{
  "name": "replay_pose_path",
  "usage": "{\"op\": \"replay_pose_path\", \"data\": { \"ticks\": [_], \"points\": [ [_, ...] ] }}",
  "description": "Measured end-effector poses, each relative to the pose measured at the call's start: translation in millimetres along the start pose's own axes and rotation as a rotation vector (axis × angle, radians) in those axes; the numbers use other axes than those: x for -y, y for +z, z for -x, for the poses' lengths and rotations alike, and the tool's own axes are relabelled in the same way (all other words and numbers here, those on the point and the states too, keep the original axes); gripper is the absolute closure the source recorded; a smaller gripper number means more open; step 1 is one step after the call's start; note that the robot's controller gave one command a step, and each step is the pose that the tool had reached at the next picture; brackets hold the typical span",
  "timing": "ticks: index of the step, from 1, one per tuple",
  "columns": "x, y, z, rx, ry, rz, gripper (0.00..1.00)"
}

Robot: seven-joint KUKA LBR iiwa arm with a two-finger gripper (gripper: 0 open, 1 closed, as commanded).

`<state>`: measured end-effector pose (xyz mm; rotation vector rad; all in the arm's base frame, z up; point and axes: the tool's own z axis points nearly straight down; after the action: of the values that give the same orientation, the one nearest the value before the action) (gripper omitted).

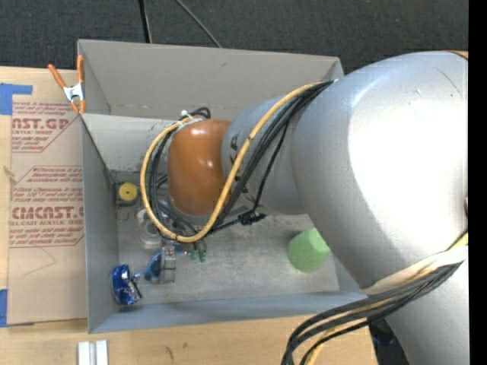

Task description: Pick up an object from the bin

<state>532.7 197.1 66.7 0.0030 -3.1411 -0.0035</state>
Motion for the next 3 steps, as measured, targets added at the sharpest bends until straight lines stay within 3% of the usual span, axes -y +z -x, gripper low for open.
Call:
{"op": "replay_pose_path", "data": {
  "ticks": [1, 2, 3],
  "points": [
    [24.7, -34.1, -15.5, 0.001, -0.055, -0.003, 0.00],
    [-2.3, -35.8, -10.0, 0.003, -0.326, -0.001, 0.00],
    [5.3, -3.4, -16.5, 0.006, -0.439, 0.000, 0.00]
  ]
}}
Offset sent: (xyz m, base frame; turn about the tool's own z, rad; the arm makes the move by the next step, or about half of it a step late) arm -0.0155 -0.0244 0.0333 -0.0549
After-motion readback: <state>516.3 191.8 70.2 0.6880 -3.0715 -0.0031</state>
